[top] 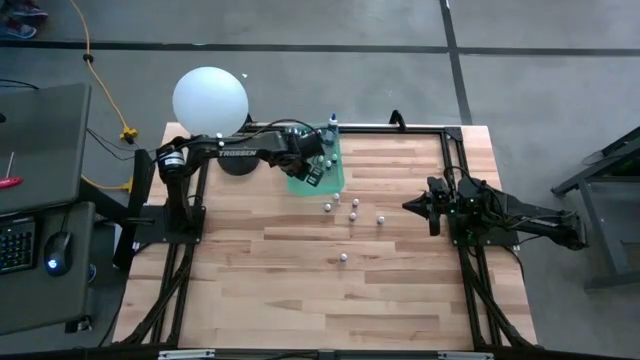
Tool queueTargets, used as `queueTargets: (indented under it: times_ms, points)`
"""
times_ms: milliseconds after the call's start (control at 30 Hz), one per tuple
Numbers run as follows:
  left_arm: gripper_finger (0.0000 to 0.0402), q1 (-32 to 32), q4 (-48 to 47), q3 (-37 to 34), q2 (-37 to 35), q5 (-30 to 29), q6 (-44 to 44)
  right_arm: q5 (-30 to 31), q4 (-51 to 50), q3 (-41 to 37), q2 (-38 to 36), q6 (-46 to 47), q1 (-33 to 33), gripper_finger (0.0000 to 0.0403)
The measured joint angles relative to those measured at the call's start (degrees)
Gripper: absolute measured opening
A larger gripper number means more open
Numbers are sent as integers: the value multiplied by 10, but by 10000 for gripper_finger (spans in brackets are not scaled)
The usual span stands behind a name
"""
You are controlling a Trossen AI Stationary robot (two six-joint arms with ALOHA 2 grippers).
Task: Pick & Place food coloring
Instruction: Put the small red food coloring bottle into the blue bin
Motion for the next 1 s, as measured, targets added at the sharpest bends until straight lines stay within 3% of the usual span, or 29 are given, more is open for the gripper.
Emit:
queueTargets:
  times_ms: [500,767,1000]
  points:
    - [69,69,35,-1,0,-5,41,0,0,0,0,0,0,0]
    - [69,66,48,0,31,-11,43,0,0,0,0,0,0,0]
    - [69,63,60,-1,41,-54,41,0,0,0,0,0,0,0]
